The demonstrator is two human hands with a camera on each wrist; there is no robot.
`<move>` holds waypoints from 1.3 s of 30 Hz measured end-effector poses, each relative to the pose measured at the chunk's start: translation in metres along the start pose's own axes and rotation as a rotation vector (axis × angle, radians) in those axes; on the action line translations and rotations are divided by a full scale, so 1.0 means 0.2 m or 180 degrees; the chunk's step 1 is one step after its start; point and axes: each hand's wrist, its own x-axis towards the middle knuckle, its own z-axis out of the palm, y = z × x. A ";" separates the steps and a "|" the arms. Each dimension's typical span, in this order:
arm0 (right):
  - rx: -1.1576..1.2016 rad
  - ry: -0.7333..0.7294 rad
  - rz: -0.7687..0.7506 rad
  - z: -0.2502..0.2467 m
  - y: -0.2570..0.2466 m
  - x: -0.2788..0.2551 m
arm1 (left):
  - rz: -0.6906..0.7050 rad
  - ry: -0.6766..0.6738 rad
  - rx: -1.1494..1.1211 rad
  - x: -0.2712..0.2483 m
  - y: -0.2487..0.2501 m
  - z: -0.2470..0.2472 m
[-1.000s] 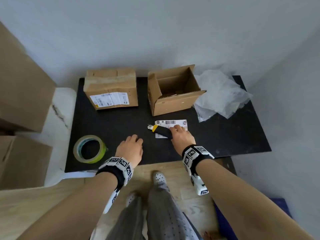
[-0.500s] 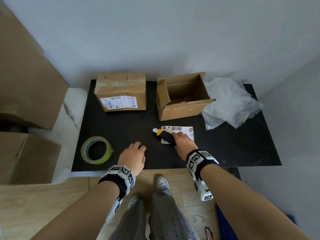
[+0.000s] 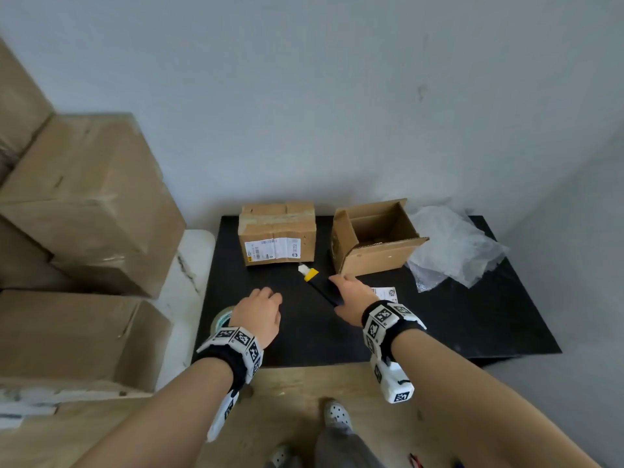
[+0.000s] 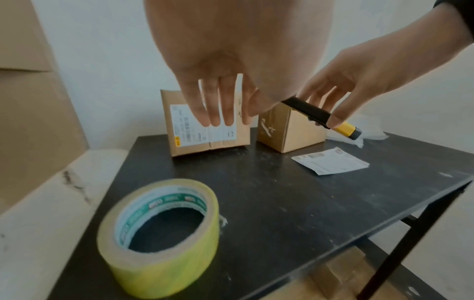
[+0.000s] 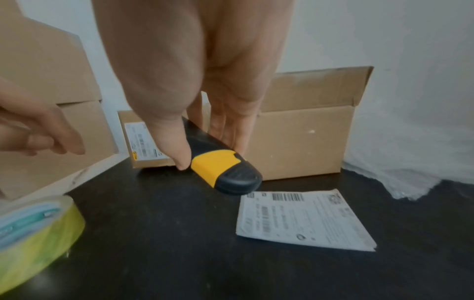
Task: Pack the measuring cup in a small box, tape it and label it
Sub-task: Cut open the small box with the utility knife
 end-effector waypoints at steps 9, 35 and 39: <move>0.0133 0.0279 -0.0206 -0.19 -0.24 0.08 | -0.0058 0.0364 0.0047 0.07 -0.17 -0.19; 0.0161 -0.0611 -0.0806 -0.55 -0.41 0.73 | -0.0382 0.0403 -0.0103 0.49 -0.40 -0.27; 0.0092 -0.0622 -0.0950 -0.58 -0.43 0.77 | 0.0095 0.0448 -0.0030 0.51 -0.43 -0.24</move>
